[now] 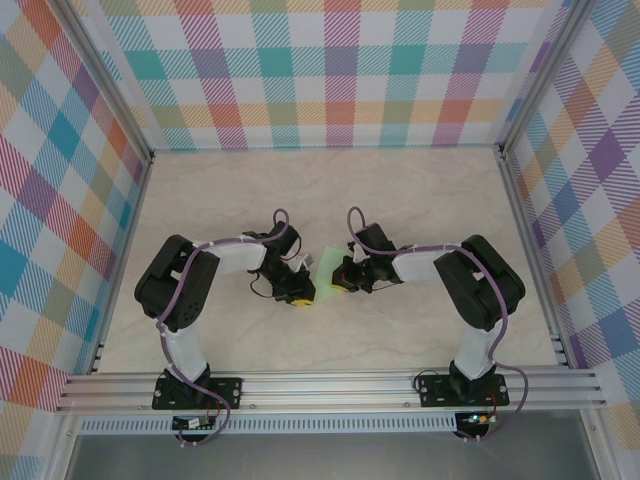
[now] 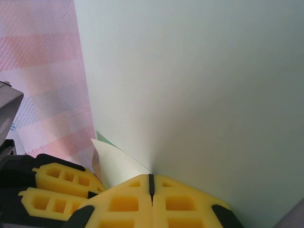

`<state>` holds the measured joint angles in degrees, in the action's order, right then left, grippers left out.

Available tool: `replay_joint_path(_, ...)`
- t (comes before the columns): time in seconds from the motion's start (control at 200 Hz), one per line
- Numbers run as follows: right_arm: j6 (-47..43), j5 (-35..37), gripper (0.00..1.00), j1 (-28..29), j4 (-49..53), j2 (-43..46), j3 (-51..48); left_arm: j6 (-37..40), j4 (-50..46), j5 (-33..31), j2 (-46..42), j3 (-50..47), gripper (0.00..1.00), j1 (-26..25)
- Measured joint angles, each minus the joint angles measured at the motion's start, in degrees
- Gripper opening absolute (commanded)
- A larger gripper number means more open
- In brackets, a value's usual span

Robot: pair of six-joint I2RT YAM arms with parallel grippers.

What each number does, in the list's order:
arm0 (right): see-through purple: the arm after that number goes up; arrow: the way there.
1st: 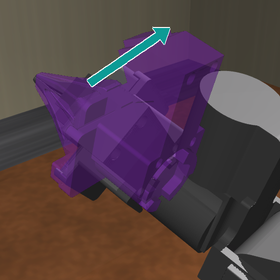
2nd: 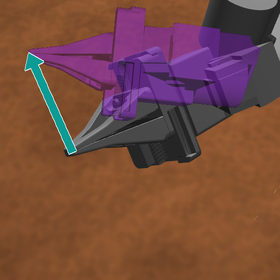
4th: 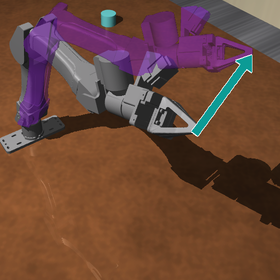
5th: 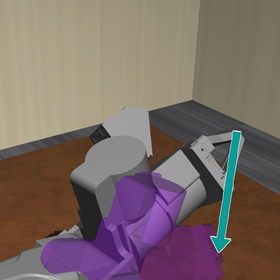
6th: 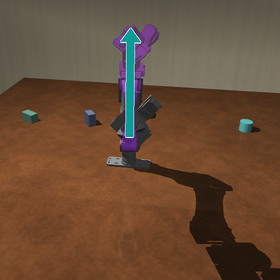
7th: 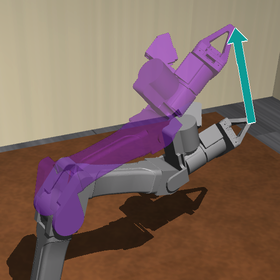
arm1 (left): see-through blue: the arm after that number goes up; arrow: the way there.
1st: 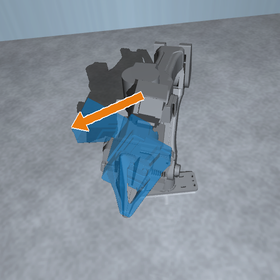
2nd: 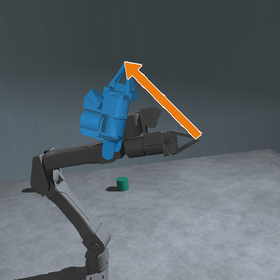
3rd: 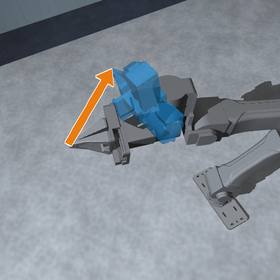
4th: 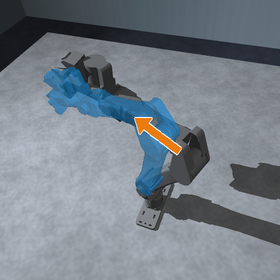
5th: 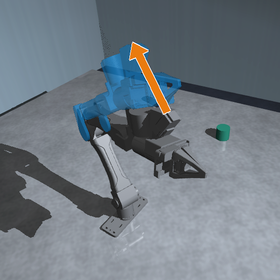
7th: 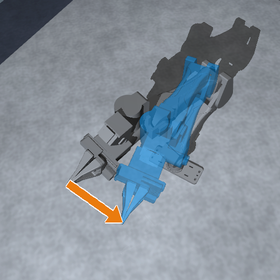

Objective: Fold a paper plane with a square sheet of paper (pick it up from the middle)
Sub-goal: Third fold the triangle at the center of the table.

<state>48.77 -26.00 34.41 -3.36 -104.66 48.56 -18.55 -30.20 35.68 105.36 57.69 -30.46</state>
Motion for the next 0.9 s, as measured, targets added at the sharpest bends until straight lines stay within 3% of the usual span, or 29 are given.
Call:
replay_joint_path(0.655,-0.2,0.1,0.01,0.0,0.6,0.0,0.3,-1.1,-7.8,-5.8,-5.3,0.0,0.16,-0.2)
replay_joint_path(0.9,-0.2,0.2,0.01,0.1,0.7,0.0,0.3,-3.5,-2.6,1.2,-5.6,1.1,0.17,-0.7)
